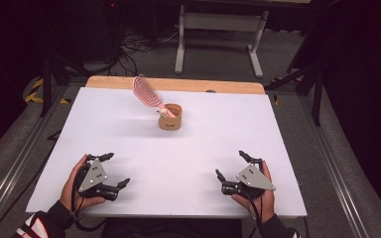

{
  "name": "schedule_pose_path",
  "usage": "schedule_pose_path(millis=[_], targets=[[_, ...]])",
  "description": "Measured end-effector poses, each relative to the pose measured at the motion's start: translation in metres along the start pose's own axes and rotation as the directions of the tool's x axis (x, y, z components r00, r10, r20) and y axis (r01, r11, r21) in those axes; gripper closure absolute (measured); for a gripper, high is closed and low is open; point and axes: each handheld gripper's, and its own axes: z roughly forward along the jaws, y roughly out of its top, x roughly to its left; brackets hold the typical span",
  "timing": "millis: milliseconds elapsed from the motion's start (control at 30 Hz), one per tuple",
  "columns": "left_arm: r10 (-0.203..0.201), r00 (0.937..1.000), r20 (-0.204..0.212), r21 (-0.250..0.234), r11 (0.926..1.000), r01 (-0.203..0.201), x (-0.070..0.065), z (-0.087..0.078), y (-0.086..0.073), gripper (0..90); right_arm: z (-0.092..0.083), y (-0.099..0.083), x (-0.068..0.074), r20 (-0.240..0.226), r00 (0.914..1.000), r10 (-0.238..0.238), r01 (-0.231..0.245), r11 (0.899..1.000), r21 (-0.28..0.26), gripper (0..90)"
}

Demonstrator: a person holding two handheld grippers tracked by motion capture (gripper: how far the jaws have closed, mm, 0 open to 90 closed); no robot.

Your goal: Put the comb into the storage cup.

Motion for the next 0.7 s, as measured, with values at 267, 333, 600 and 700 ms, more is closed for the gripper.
schedule_pose_path(millis=[267, 333, 600, 700], targets=[[-0.034, 0.9993, -0.014, -0.005, 0.9994, 0.034, 0.0041, -0.0031, -0.0038, 6.0, 0.0008, -0.0021, 0.0008, -0.010, 0.9999, -0.006, 0.006, 1.000, 0.008, 7.7], [-0.044, 0.9990, -0.011, -0.007, 0.9990, 0.044, 0.0046, -0.0033, -0.0039, 6.1, 0.0006, -0.0023, 0.0003, -0.012, 0.9999, 0.001, -0.001, 1.000, 0.006, 7.7], [-0.051, 0.9986, -0.017, -0.015, 0.9986, 0.050, 0.0035, -0.0036, -0.0031, 5.5, -0.0006, -0.0016, 0.0012, -0.012, 0.9999, -0.010, 0.010, 1.000, 0.001, 7.7], [-0.046, 0.9989, -0.010, -0.023, 0.9987, 0.046, 0.0031, -0.0042, -0.0036, 4.8, -0.0002, -0.0012, 0.0012, -0.015, 0.9998, -0.014, 0.014, 1.000, 0.004, 7.7]])
